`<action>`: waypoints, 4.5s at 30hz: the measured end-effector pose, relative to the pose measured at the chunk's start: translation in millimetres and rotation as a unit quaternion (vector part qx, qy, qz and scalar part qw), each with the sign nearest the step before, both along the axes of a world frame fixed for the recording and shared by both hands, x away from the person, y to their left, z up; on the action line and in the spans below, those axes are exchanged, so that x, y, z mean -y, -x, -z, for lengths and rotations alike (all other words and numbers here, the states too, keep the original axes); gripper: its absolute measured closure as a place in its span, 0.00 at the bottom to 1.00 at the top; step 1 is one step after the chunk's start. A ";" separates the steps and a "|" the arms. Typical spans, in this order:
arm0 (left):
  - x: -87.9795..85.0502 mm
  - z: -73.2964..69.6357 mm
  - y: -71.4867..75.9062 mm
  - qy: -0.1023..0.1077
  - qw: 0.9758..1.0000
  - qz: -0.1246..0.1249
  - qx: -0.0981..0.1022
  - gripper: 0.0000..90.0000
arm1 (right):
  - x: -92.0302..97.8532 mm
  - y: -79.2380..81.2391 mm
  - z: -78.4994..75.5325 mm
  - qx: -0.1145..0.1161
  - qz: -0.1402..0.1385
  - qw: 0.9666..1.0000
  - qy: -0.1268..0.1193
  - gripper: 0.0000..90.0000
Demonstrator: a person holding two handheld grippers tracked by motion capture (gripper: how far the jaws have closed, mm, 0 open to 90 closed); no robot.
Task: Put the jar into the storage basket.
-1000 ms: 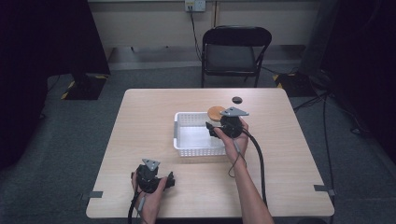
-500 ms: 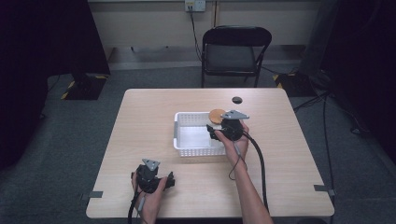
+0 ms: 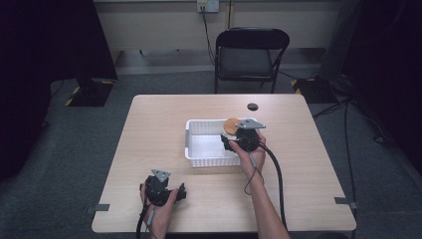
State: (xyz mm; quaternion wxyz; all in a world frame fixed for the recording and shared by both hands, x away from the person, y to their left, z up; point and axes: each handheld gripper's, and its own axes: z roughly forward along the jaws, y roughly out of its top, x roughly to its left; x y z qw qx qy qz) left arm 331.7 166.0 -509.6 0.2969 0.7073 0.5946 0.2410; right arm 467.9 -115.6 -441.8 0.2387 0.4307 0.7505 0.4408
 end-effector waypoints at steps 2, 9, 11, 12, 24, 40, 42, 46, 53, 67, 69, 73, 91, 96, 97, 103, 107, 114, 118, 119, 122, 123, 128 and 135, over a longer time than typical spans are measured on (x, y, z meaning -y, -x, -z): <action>0.0 0.0 0.0 0.000 1.000 0.000 0.000 0.00 | 1.1 -0.4 -0.1 -0.003 0.000 1.000 -0.002 0.28; 0.0 0.0 0.0 0.000 1.000 0.000 0.000 0.00 | 0.5 -1.2 -1.3 -0.006 -0.003 1.000 0.002 0.28; 0.0 0.0 0.0 0.000 1.000 0.000 0.000 0.00 | 0.6 -1.1 -1.2 -0.006 -0.003 1.000 0.002 0.28; 0.0 0.0 0.0 0.000 1.000 0.000 0.000 0.00 | 0.6 -1.1 -1.2 -0.006 -0.003 1.000 0.001 0.28; 0.0 0.0 0.0 0.000 1.000 0.000 0.000 0.00 | 1.5 -1.9 -0.8 -0.014 -0.006 1.000 -0.009 0.24; 0.0 0.0 0.0 0.000 1.000 0.000 0.000 0.00 | 1.4 -0.7 2.5 -0.014 0.011 1.000 -0.010 0.00; 0.0 0.0 0.0 0.000 1.000 0.000 0.000 0.00 | 1.9 1.4 1.2 -0.012 0.009 1.000 -0.015 0.00; 0.0 0.0 0.0 0.000 1.000 0.000 0.000 0.00 | 2.7 4.7 -1.1 -0.014 0.011 1.000 -0.014 0.01; 0.0 0.0 0.0 0.000 1.000 0.000 0.000 0.00 | 7.8 12.1 -7.1 -0.015 0.011 0.999 -0.034 0.01; 0.0 0.0 0.0 0.000 1.000 0.000 0.000 0.00 | 20.6 30.5 -12.7 -0.006 0.014 0.999 -0.042 0.02; 0.0 0.0 0.0 0.000 1.000 0.000 0.000 0.00 | 22.3 33.1 -13.4 -0.005 0.015 0.999 -0.044 0.02; 0.0 0.0 0.0 0.000 1.000 0.000 0.000 0.00 | 21.3 38.7 -16.4 -0.002 0.011 0.999 -0.032 0.01; 0.0 0.0 0.0 0.000 1.000 0.000 0.000 0.00 | 25.6 67.3 -28.1 0.004 0.020 0.999 -0.048 0.01; 0.0 0.0 0.0 0.000 1.000 0.000 0.000 0.00 | 29.8 77.1 -31.1 0.013 0.029 0.998 -0.049 0.01; 0.0 0.0 0.0 0.000 1.000 0.000 0.000 0.00 | 31.2 79.5 -31.3 0.014 0.031 0.998 -0.049 0.01; 0.0 0.0 0.0 0.000 1.000 0.000 0.000 0.00 | 38.1 89.1 -29.6 0.018 0.039 0.998 -0.050 0.01; 0.0 0.0 0.0 0.000 1.000 0.000 0.000 0.00 | 41.8 94.7 -26.3 0.019 0.046 0.997 -0.052 0.01; 0.1 0.0 0.0 0.000 1.000 0.000 0.000 0.00 | 46.6 106.3 -18.0 0.020 0.054 0.997 -0.058 0.01; 0.0 0.0 0.0 0.000 1.000 0.000 0.000 0.00 | 50.9 113.1 -15.9 0.023 0.061 0.996 -0.056 0.01; 0.1 0.0 0.0 0.000 1.000 0.000 0.000 0.00 | 51.7 114.4 -15.6 0.024 0.062 0.996 -0.055 0.01; 0.0 0.0 0.0 0.000 1.000 0.000 0.000 0.00 | 53.8 120.5 -14.7 0.028 0.065 0.996 -0.051 0.01; 0.0 0.0 0.0 0.000 1.000 0.000 0.000 0.00 | 54.0 122.5 -14.2 0.030 0.068 0.996 -0.050 0.01; 0.0 0.0 0.0 0.000 1.000 0.000 0.000 0.00 | 54.5 131.5 -8.2 0.034 0.075 0.996 -0.045 0.01; 0.0 0.0 0.0 0.000 1.000 0.000 0.000 0.00 | 53.3 139.2 -0.9 0.035 0.080 0.996 -0.034 0.01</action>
